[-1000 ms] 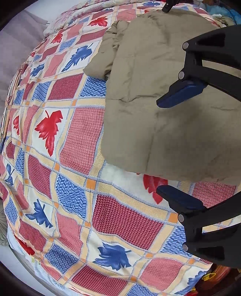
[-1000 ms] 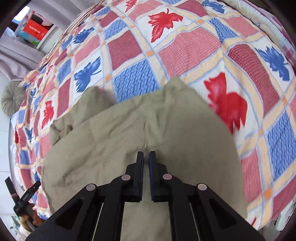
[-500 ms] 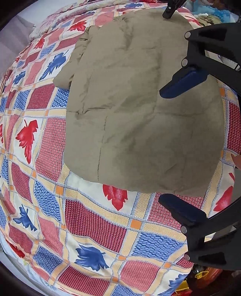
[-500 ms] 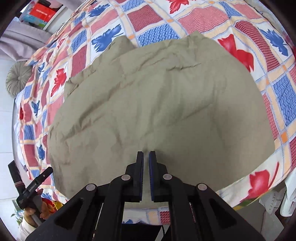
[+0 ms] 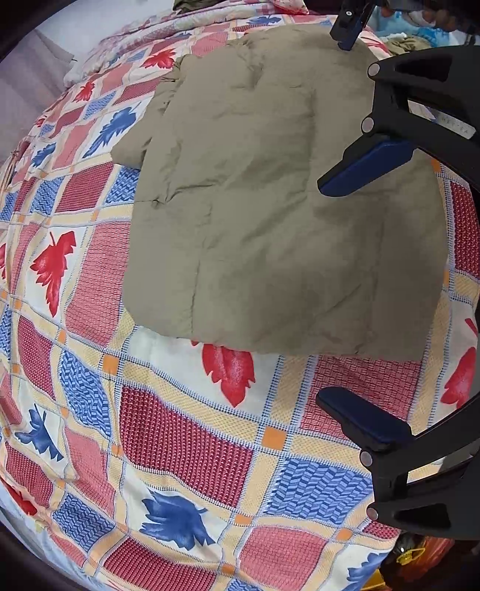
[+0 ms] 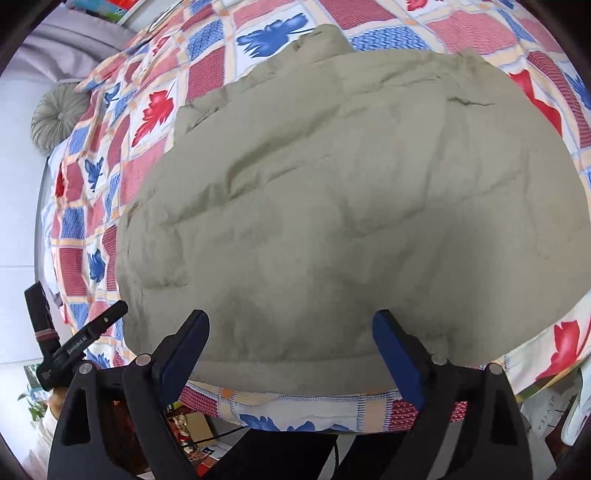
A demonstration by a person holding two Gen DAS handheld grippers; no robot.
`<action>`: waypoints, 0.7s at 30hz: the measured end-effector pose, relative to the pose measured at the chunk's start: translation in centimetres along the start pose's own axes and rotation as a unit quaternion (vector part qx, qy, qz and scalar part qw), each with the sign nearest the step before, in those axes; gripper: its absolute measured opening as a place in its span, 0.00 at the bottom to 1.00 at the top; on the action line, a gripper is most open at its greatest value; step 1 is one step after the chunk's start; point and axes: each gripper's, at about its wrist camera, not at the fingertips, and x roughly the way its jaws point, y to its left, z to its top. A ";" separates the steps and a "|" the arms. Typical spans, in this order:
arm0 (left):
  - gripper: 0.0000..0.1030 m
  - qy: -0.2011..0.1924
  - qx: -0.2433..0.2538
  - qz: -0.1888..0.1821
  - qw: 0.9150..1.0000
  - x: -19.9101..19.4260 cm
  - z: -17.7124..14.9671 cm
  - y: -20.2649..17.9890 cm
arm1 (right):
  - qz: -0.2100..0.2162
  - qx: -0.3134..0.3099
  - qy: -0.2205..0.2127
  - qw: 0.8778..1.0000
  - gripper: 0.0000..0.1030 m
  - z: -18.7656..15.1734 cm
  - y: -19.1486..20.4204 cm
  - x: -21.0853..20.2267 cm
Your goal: Fold large clothes
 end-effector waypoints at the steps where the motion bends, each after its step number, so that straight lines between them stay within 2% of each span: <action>1: 1.00 -0.011 0.000 -0.005 1.000 0.0 0.3 0.7 | 0.000 -0.001 0.001 1.000 0.89 0.0 0.2 0.2; 3: 1.00 -0.016 -0.007 -0.019 1.000 0.4 0.9 2.3 | 0.000 -0.001 0.005 1.000 0.89 -0.1 0.3 0.6; 8: 1.00 0.022 -0.022 -0.107 0.994 2.5 2.0 4.8 | 0.000 -0.002 0.013 1.000 0.89 -0.2 0.4 1.6; 11: 1.00 0.060 -0.025 -0.184 0.981 4.1 2.2 4.9 | -0.003 -0.002 0.015 1.000 0.89 -0.4 0.5 2.0; 14: 1.00 0.089 -0.025 -0.235 0.968 5.8 2.4 4.3 | -0.006 -0.001 0.019 1.000 0.89 -0.4 0.5 2.3; 19: 1.00 0.119 -0.006 -0.278 0.953 8.9 3.3 2.0 | -0.011 -0.004 0.024 1.000 0.89 -0.4 0.6 3.0; 21: 1.00 0.125 0.008 -0.280 0.952 9.7 3.6 0.7 | -0.014 -0.007 0.026 1.000 0.89 -0.4 0.6 3.2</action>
